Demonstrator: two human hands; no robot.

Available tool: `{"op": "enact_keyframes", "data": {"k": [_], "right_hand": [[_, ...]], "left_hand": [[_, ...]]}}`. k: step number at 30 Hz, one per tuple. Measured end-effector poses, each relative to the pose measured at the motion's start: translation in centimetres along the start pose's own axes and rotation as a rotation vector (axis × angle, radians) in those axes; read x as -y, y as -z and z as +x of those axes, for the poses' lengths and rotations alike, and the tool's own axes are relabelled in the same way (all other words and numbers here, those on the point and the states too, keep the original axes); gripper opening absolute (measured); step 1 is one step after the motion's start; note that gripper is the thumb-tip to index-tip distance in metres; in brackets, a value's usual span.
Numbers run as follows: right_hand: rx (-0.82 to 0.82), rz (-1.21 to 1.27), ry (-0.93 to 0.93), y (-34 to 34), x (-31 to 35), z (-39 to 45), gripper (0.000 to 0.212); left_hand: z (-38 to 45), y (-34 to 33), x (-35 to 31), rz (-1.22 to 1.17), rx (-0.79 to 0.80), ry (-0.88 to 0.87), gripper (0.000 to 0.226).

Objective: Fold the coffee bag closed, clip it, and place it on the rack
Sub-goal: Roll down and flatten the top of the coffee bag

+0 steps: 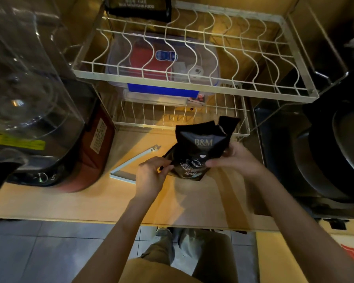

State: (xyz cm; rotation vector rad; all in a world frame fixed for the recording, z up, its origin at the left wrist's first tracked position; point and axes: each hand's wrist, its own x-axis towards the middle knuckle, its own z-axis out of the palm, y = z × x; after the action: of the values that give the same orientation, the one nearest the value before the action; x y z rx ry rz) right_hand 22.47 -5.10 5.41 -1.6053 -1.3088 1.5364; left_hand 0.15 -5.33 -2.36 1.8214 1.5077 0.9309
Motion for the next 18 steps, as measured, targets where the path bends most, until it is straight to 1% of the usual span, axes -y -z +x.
{"op": "enact_keyframes", "data": {"k": [2, 4, 6, 7, 9, 11, 12, 14, 16, 17, 18], "right_hand": [[-0.035, -0.006, 0.042, 1.3, 2.1, -0.8, 0.046], [-0.018, -0.081, 0.144, 2.4, 4.5, -1.3, 0.050], [0.027, -0.174, 0.217, 2.6, 7.1, -1.4, 0.046], [0.047, -0.280, 0.242, 2.5, 8.2, -1.3, 0.040], [0.073, -0.642, 0.304, 1.8, 10.3, -0.8, 0.032], [0.122, -1.047, 0.347, 0.5, 11.7, -0.3, 0.036], [0.149, -1.203, 0.364, -0.5, 12.2, 0.0, 0.040], [0.214, -1.437, 0.463, -2.7, 12.4, 0.4, 0.041], [0.294, -1.645, 0.629, -5.2, 11.7, 0.8, 0.031], [0.348, -1.733, 0.692, -6.3, 11.0, 1.0, 0.025], [0.406, -1.817, 0.714, -7.2, 10.3, 1.1, 0.021]], "left_hand": [[0.2, 0.3, 0.0, 0.009, 0.037, -0.044, 0.009], [0.5, 0.5, -0.2, 0.033, 0.083, -0.095, 0.008], [0.7, 0.7, -0.4, 0.075, 0.119, -0.124, 0.008], [0.8, 0.8, -0.4, 0.085, 0.128, -0.127, 0.008], [0.8, 1.0, -0.6, 0.080, 0.145, -0.126, 0.009], [0.8, 1.1, -1.0, 0.062, 0.159, -0.118, 0.008], [0.8, 1.1, -1.2, 0.052, 0.163, -0.110, 0.007], [0.9, 1.1, -1.5, 0.059, 0.174, -0.102, 0.007], [1.0, 1.0, -2.1, 0.094, 0.180, -0.111, 0.007], [1.1, 1.0, -2.4, 0.111, 0.171, -0.118, 0.005], [1.2, 1.0, -2.5, 0.127, 0.154, -0.123, 0.006]]}}
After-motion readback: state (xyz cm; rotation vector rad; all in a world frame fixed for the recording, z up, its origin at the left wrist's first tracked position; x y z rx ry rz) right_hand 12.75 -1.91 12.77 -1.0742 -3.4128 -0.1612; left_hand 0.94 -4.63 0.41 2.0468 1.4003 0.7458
